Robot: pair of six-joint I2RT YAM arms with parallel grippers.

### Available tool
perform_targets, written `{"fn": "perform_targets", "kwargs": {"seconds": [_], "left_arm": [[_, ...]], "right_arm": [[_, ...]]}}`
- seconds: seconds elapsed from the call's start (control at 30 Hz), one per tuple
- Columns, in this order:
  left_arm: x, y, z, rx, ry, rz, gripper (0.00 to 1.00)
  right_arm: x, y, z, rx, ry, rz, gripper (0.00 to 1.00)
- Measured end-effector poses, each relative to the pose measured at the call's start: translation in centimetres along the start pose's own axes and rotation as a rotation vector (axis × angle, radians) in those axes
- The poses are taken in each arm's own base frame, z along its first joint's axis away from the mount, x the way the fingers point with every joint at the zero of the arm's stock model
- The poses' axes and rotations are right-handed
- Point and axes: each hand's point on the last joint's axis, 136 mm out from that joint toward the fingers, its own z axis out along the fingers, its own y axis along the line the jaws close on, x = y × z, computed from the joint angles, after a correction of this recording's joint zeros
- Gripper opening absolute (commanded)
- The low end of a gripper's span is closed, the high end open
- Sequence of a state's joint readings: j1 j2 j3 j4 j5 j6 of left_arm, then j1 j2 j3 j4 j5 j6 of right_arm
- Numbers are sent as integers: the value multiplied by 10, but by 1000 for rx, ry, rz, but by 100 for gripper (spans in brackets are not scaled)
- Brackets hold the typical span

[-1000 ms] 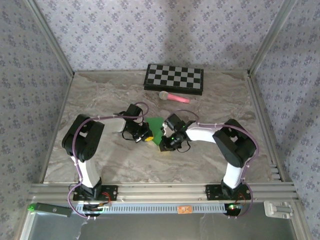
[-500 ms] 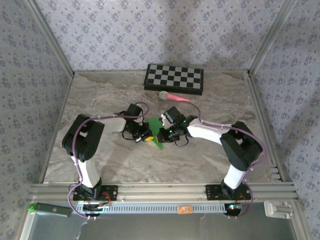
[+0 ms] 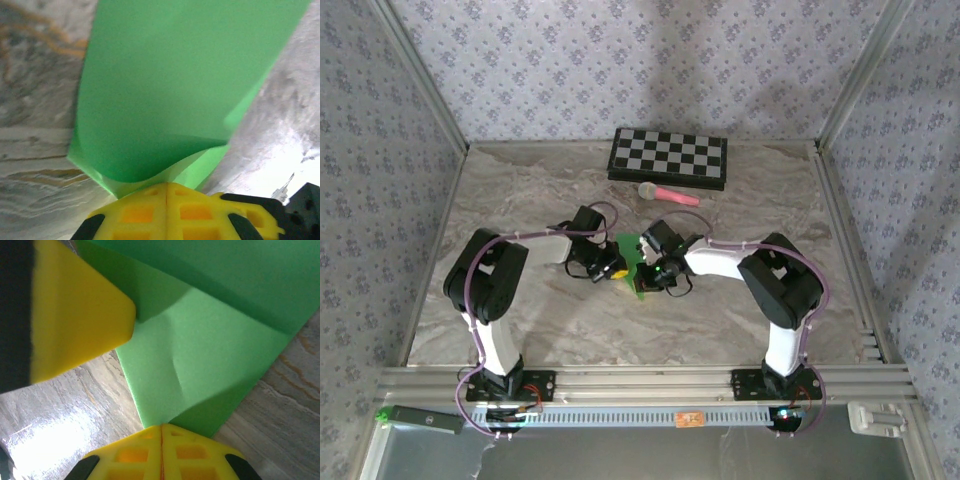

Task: Fold a paper plane with a square sheet of paper (pick it up from the middle)
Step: Third fold the triangle at the center of the table.

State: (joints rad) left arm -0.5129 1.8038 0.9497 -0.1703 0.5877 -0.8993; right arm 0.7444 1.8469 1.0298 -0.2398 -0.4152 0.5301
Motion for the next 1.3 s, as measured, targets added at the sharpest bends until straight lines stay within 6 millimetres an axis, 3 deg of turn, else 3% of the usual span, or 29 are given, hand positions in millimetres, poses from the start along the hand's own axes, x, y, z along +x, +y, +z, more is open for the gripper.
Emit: {"fn": "perform_targets", "kwargs": {"seconds": [0.27, 0.5, 0.8, 1.3], "left_arm": [[5, -22, -19, 111, -54, 93, 8], [19, -16, -5, 98, -11, 132, 7], [20, 4, 12, 43, 19, 106, 6], [15, 10, 10, -6, 25, 166, 7]], "right_arm": [[0, -1, 0, 2, 2, -8, 7], [0, -1, 0, 3, 5, -12, 7], [0, -1, 0, 7, 11, -16, 7], [1, -5, 0, 45, 32, -49, 7]]}}
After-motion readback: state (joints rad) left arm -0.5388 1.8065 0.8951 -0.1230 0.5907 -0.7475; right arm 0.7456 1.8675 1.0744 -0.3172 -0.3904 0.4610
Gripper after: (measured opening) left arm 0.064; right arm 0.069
